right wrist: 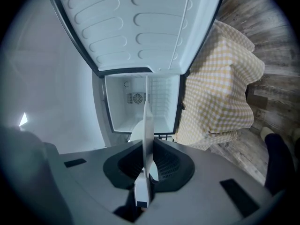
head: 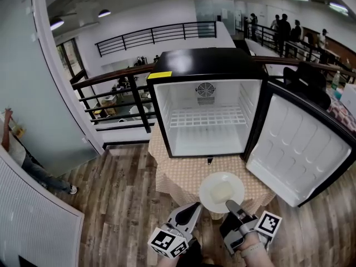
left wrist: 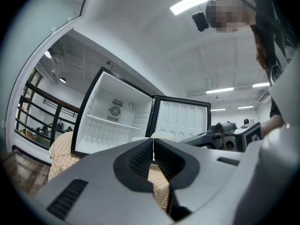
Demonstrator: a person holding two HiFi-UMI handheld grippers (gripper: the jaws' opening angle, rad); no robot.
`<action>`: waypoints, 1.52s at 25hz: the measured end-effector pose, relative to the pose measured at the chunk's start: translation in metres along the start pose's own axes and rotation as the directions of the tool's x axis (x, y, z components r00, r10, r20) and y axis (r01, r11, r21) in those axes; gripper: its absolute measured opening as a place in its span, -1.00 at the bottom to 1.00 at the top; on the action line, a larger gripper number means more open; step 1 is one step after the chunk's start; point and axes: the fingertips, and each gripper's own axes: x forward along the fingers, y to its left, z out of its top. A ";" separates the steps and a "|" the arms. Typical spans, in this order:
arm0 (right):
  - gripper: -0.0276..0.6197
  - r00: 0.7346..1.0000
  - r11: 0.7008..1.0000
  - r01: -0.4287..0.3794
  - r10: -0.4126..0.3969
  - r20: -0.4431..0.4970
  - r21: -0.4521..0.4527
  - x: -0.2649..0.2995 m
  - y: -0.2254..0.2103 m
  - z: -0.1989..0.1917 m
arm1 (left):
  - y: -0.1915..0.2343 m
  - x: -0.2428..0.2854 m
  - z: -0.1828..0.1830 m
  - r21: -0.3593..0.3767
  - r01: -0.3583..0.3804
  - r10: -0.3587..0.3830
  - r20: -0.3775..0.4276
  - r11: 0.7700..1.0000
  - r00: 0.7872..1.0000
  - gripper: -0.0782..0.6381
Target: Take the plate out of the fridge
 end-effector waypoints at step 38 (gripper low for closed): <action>-0.74 1.000 1.000 0.013 -0.013 0.015 0.009 -0.024 -0.002 -0.019 | -0.015 -0.020 0.006 0.008 0.019 -0.019 -0.004 1.000 1.000 -0.75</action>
